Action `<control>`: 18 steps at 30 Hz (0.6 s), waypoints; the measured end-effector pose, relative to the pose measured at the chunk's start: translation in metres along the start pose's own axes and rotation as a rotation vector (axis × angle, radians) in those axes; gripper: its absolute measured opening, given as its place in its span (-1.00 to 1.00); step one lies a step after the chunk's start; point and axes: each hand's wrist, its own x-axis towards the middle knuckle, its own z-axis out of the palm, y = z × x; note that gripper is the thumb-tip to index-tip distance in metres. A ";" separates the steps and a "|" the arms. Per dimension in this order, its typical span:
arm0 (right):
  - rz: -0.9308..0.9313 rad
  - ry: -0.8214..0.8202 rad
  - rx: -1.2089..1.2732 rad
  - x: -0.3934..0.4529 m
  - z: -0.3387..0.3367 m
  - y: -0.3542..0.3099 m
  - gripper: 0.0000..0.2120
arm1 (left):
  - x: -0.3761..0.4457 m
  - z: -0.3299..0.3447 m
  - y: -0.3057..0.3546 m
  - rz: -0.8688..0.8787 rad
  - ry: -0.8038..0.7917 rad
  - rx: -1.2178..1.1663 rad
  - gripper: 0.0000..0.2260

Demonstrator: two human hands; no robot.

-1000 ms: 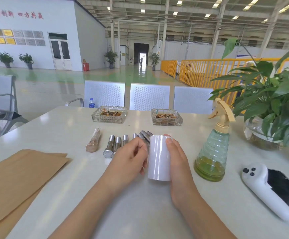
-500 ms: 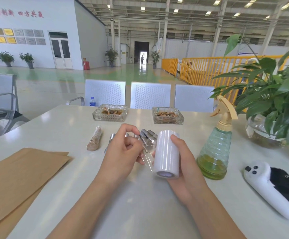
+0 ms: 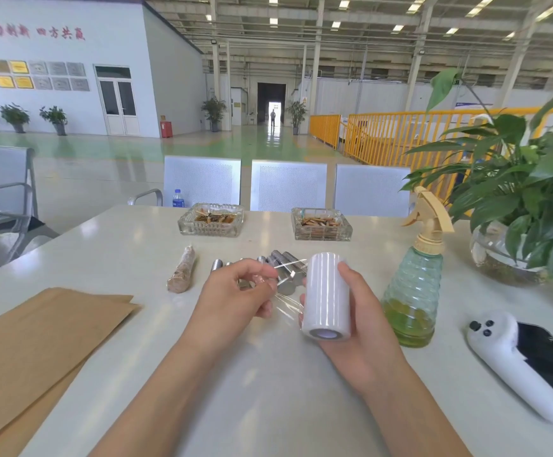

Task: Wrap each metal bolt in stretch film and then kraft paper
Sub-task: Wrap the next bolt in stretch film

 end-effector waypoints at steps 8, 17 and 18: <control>0.129 -0.041 0.241 0.002 -0.005 -0.006 -0.60 | 0.007 -0.013 -0.001 -0.048 0.031 -0.084 -0.78; 0.172 -0.039 0.136 -0.001 -0.008 -0.023 -0.44 | 0.015 -0.026 -0.007 -0.099 0.051 -0.019 -0.72; 0.163 -0.041 0.092 -0.001 -0.006 -0.028 -0.45 | 0.015 -0.027 -0.007 -0.104 0.043 -0.009 -0.74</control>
